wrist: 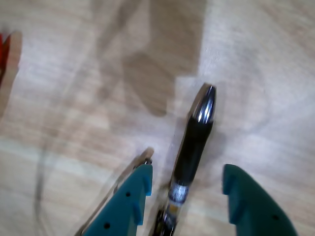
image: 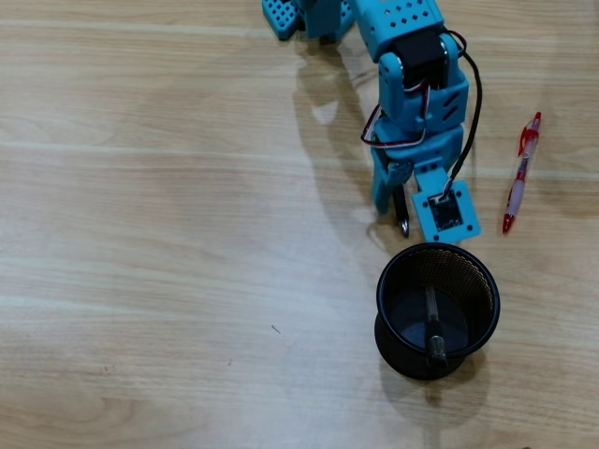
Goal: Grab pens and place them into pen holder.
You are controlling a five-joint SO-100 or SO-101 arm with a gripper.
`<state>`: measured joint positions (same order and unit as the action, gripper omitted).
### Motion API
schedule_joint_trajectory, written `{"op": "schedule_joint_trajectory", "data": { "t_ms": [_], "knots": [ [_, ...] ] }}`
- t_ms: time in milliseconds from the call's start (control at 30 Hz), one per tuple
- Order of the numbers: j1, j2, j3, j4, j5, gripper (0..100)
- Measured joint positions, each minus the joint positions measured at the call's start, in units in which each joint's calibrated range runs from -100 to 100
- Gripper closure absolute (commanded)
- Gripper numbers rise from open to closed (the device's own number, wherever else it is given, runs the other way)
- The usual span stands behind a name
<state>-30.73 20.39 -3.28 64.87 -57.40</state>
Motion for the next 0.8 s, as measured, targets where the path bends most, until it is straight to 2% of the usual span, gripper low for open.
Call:
{"op": "schedule_joint_trajectory", "data": {
  "t_ms": [267,400,567,667,800],
  "knots": [
    [-1.7,-13.3,5.1,16.1,0.0,96],
    [-2.6,-21.0,14.5,15.6,-0.9,98],
    [-9.2,-28.2,25.5,11.1,-6.6,98],
    [-11.2,-29.6,28.0,8.6,-9.6,98],
    [-10.8,-29.8,29.1,6.8,-10.2,98]
  ]
}}
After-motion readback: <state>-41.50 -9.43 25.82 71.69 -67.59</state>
